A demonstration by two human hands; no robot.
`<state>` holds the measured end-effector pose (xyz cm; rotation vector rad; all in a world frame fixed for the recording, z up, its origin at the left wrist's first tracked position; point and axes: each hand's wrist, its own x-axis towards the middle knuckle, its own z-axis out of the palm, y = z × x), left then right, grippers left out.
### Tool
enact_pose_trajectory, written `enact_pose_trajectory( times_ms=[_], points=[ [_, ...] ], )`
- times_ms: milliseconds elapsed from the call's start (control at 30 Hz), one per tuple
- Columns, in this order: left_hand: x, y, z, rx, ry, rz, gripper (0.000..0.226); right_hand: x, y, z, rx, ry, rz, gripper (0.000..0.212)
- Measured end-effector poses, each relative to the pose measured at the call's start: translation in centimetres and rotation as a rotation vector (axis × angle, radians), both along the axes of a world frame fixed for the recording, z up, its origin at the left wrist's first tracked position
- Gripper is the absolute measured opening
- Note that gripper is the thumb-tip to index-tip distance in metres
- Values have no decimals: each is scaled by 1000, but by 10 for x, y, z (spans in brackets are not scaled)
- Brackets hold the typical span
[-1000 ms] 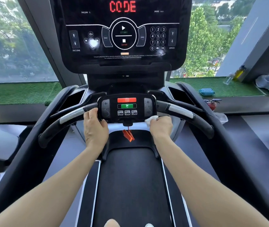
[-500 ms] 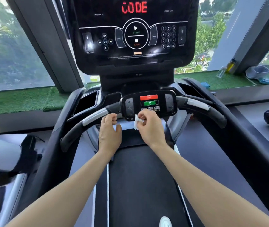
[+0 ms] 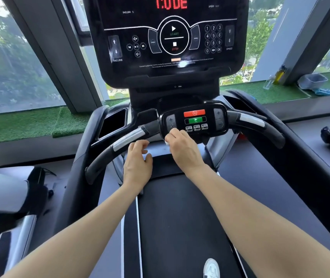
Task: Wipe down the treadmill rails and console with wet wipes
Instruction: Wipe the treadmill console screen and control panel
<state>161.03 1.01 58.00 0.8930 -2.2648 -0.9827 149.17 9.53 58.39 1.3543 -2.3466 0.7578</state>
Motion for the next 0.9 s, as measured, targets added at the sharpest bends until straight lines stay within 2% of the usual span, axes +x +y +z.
enact_pose_trajectory(
  times_ms=[200, 300, 400, 467, 567, 667, 767, 833, 900],
  points=[
    [-9, -1, 4, 6, 16, -32, 34, -16, 25, 11, 143, 106, -34, 43],
    [-17, 4, 5, 28, 16, -52, 33, -27, 31, 21, 191, 140, -110, 40],
    [-25, 7, 7, 36, 24, -67, 32, -29, 31, 22, 79, 12, -180, 17],
    [-30, 7, 7, 37, 37, -68, 32, -17, 26, 20, 96, -37, -105, 7],
    [-35, 7, 6, 55, 44, -67, 31, 3, 9, 13, 125, -54, 20, 14],
    [-36, 5, 4, 44, 42, -69, 32, 3, 5, 7, 168, -13, 37, 26],
    [-36, 0, 1, 37, 43, -59, 33, -7, 22, 6, 193, -61, 16, 4],
    [-37, 0, -2, 52, 50, -47, 33, -13, 28, 15, 115, -110, 47, 12],
    [-38, 1, -3, 70, 61, -40, 32, -20, 26, 27, 62, -146, 10, 12]
  ],
)
